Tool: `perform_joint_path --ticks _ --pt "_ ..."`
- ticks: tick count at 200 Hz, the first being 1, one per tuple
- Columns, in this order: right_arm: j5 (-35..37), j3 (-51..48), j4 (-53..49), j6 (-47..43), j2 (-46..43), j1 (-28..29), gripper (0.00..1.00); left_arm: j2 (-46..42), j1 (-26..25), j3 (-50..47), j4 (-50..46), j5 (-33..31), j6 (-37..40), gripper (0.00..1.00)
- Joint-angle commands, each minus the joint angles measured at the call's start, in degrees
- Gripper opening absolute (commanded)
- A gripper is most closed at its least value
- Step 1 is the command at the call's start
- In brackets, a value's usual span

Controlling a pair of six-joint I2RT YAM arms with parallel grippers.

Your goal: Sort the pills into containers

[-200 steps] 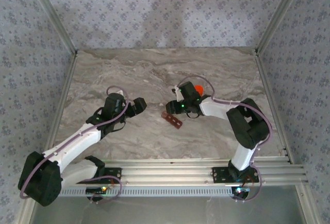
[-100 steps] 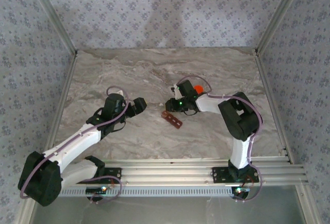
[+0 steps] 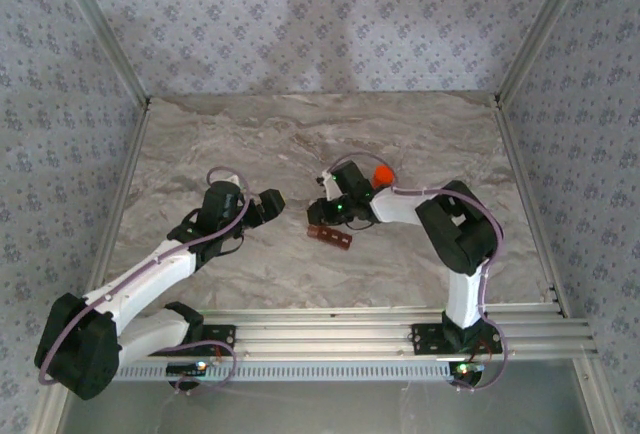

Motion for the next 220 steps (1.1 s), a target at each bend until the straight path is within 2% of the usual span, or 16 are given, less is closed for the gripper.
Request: perform_joint_path --ticks 1,37,72,96,116,141,172,220 --pt "-3.8 0.8 1.1 1.4 1.2 2.2 0.24 -0.4 -0.8 0.0 2.2 0.2 -0.4 0.99" --pt "-5.4 1.7 0.8 1.8 1.0 4.8 0.24 -0.4 -1.3 0.0 2.3 0.0 -0.3 0.99" --pt "-5.2 3.0 -0.4 1.9 -0.6 4.8 0.27 -0.5 -1.8 0.2 2.0 0.0 -0.2 0.99" --pt "-4.0 3.4 -1.8 1.5 -3.6 3.4 0.34 -0.5 -2.0 1.2 0.5 -0.3 1.1 0.99" --pt "-2.4 2.7 -4.1 0.5 -7.1 1.7 0.44 0.1 -2.8 3.1 -2.2 -0.9 3.9 0.99" --pt "1.3 0.1 -7.9 -1.8 -12.7 -0.4 0.52 2.6 -5.6 7.1 -8.4 -3.1 9.4 0.99" --pt "9.1 -5.3 -13.9 -5.0 -20.4 -2.5 0.6 6.7 -9.9 11.5 -14.5 -6.4 15.4 0.99" --pt "16.6 -11.1 -17.8 -8.5 -23.4 -3.0 0.66 14.9 -17.6 18.5 -23.8 -17.5 22.7 0.99"
